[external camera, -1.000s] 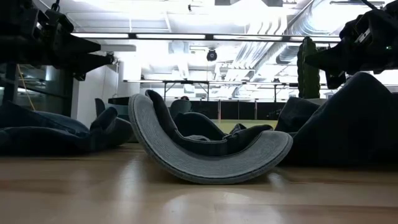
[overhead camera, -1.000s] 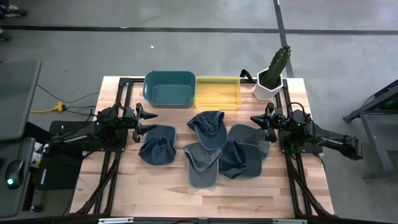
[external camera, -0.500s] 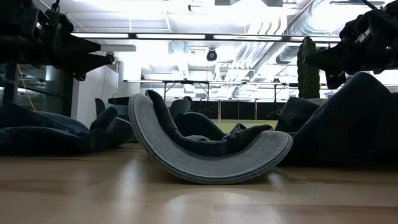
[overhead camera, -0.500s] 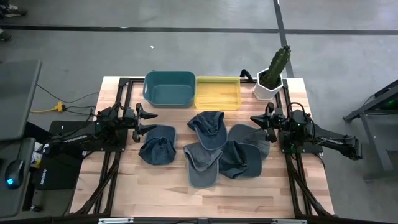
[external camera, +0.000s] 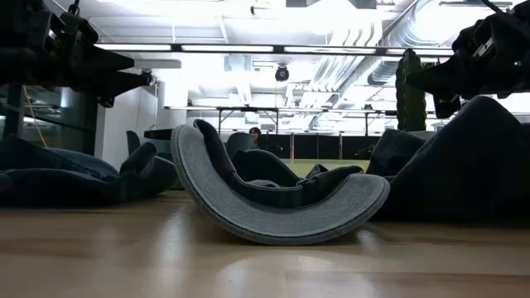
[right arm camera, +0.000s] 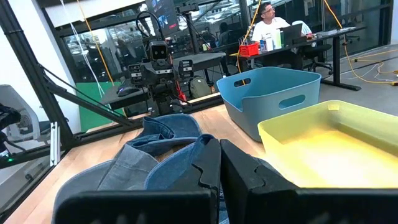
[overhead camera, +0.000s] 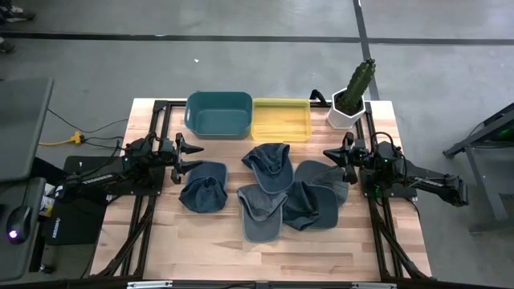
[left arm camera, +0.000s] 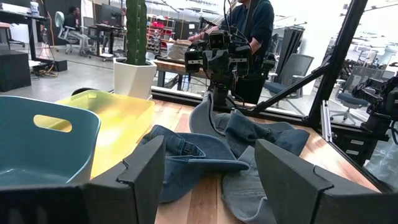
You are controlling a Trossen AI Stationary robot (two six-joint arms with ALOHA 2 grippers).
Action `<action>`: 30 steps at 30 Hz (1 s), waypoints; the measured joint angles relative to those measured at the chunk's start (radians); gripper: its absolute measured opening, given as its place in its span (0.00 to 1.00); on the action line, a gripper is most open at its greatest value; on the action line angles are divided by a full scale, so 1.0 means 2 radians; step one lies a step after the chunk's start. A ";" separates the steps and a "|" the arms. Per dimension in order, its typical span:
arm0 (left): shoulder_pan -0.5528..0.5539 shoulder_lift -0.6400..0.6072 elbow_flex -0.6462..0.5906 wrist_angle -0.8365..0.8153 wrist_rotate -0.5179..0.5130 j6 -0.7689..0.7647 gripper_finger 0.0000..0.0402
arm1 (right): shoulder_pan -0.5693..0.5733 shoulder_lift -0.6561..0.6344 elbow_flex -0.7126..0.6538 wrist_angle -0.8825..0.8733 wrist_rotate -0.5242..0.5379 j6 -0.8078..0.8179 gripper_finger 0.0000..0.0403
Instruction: Pick & Place hat
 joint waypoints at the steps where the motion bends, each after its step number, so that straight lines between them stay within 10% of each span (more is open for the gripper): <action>1: 0.000 0.000 0.000 0.000 0.000 0.000 0.56 | 0.000 0.000 0.000 0.000 0.000 0.000 0.00; 22: 0.000 0.000 0.000 0.004 -0.001 -0.009 0.56 | 0.000 0.000 0.000 0.000 0.000 0.000 0.00; 30: 0.000 0.000 0.028 -0.022 -0.074 -0.129 0.56 | 0.000 0.000 0.000 0.000 0.000 0.000 0.00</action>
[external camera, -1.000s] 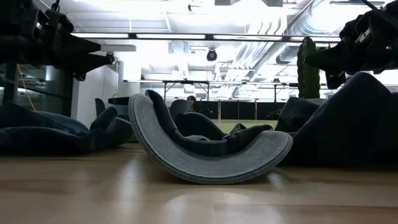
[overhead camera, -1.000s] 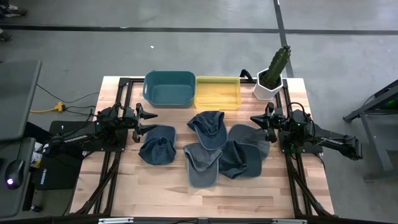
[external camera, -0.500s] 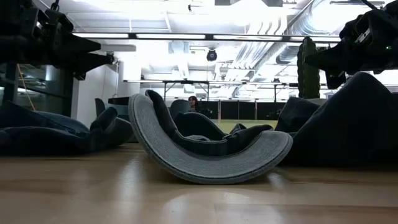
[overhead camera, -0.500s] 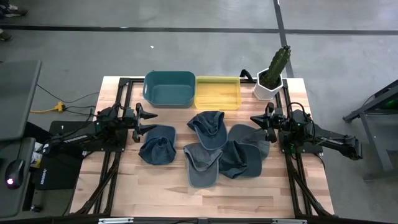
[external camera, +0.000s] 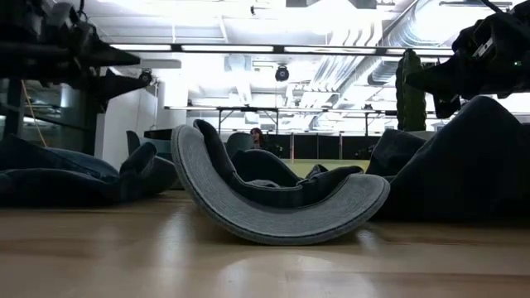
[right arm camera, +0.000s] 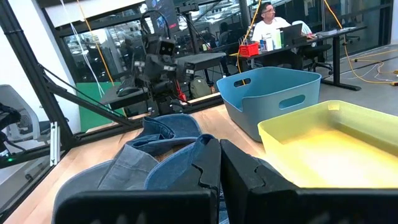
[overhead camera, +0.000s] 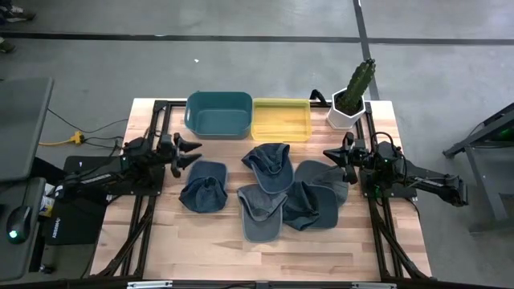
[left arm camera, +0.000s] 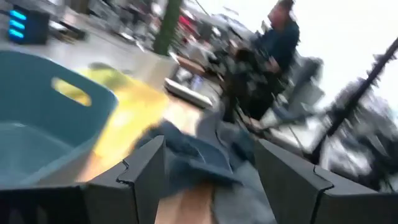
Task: Pick & Place hat
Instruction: Put the left blue cap into the blue bin
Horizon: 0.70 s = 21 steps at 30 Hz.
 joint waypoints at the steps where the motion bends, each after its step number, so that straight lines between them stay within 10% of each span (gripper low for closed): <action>1: 0.000 0.000 0.005 -0.005 -0.015 -0.008 0.56 | 0.000 0.000 0.000 0.000 0.000 0.000 0.00; 10: 0.000 0.019 0.085 -0.161 -0.149 -0.152 0.56 | 0.000 0.000 0.000 0.000 0.000 0.000 0.00; 21: 0.000 0.117 0.194 -0.298 -0.151 -0.271 0.56 | 0.000 0.000 0.000 0.000 0.000 0.000 0.00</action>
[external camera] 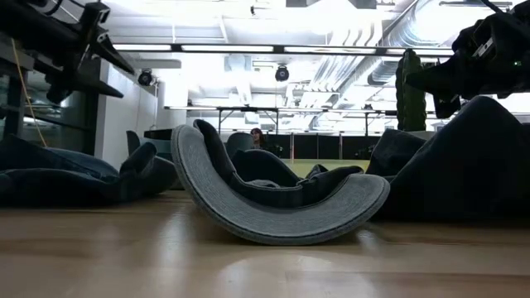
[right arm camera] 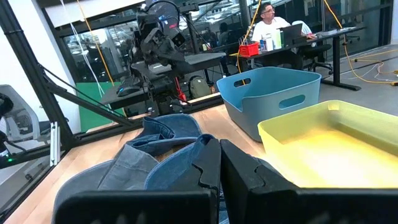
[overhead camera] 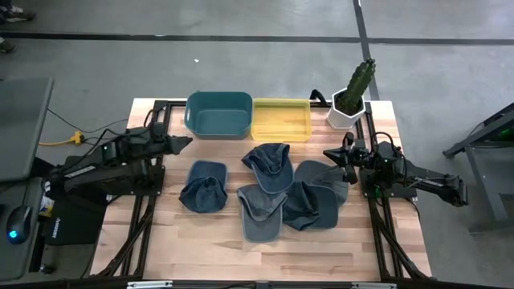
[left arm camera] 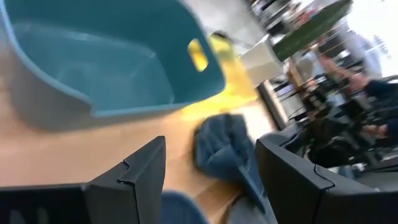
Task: Pick & Place hat
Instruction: Put the left blue cap into the blue bin
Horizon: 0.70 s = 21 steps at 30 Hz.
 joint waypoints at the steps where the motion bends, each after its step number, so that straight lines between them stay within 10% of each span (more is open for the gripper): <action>1: 0.000 0.015 0.007 -0.006 0.008 -0.008 0.56 | 0.000 0.000 0.000 0.000 0.000 0.000 0.00; 21: 0.000 0.250 0.099 -0.150 0.138 0.011 0.56 | 0.000 0.000 0.000 0.000 0.000 0.000 0.00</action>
